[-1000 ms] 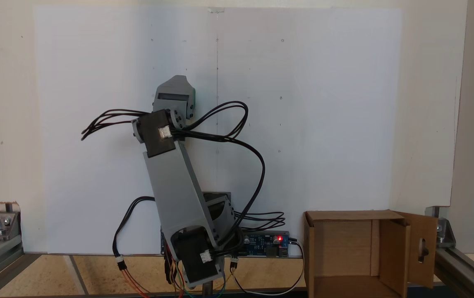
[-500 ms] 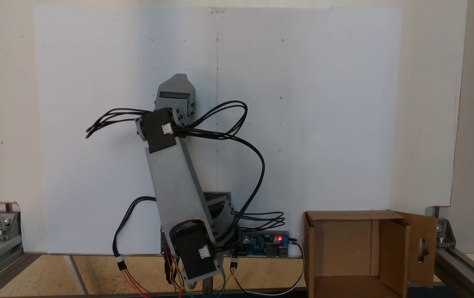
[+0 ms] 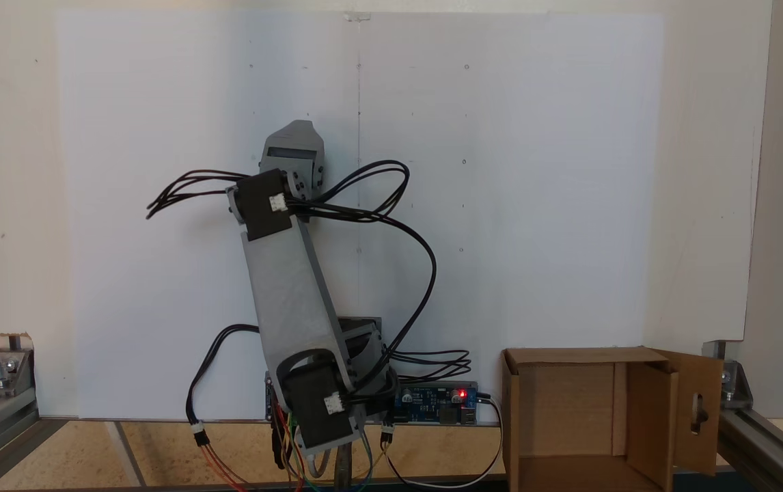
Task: Grasp a green dice and put it in the bin.
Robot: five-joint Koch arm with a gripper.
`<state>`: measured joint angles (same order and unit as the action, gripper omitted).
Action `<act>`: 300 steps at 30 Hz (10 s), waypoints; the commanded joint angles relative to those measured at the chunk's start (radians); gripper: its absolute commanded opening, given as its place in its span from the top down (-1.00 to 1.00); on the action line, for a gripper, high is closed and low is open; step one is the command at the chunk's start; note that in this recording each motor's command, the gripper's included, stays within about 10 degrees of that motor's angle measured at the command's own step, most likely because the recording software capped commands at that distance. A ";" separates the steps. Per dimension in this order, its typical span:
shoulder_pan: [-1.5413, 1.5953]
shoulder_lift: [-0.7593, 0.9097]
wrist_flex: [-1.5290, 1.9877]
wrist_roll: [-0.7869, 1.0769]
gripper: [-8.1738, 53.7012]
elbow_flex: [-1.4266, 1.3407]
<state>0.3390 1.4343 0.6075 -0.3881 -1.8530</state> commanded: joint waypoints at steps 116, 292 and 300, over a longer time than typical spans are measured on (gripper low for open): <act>-0.772 0.153 0.931 0.132 0.34 0.888; -0.364 0.925 -1.807 0.390 -0.70 -1.117; -0.364 0.923 -1.807 0.390 -0.70 -1.123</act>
<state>-0.0245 2.2534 -1.1413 0.0291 -2.9959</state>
